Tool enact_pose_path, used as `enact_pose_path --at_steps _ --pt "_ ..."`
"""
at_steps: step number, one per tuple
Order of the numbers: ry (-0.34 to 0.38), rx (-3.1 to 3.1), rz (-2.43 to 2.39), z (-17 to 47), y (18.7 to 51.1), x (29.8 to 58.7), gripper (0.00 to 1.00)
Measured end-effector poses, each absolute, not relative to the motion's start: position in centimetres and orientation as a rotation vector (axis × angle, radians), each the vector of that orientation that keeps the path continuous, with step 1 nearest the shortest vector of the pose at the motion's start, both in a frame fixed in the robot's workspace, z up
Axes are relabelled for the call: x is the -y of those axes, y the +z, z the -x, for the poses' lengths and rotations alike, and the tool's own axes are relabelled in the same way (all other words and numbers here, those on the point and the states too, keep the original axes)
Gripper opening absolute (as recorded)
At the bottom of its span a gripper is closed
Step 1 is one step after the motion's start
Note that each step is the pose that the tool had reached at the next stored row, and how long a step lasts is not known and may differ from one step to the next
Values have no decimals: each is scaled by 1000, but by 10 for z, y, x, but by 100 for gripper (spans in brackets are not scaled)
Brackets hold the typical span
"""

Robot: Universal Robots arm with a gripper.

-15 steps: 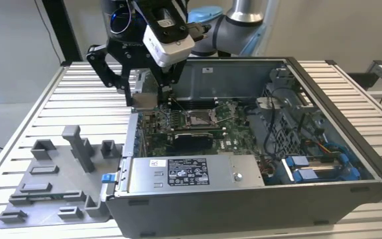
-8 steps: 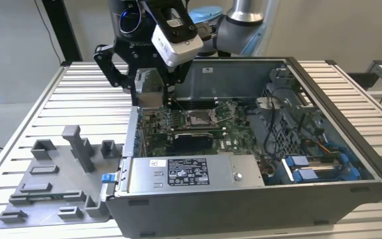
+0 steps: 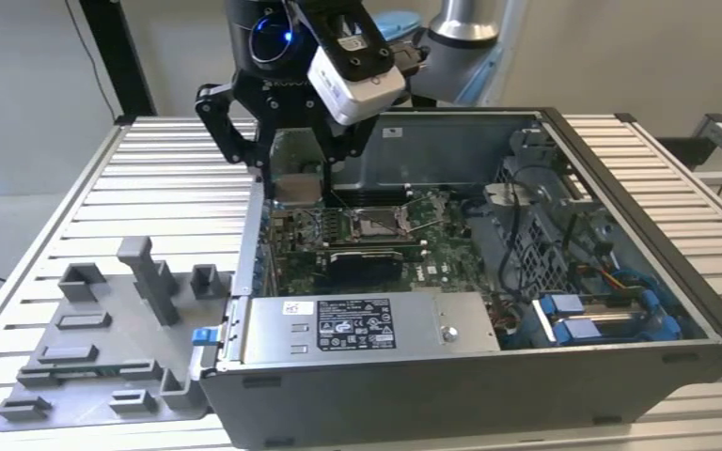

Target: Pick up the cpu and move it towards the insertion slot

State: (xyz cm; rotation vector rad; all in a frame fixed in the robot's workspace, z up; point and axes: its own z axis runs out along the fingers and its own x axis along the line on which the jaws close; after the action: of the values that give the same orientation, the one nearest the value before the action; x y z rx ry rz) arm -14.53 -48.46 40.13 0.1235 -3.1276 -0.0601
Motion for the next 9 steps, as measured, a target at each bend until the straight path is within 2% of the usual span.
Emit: enact_pose_path --at_steps 9 --pt "-60 3128 -124 130 401 484 0"
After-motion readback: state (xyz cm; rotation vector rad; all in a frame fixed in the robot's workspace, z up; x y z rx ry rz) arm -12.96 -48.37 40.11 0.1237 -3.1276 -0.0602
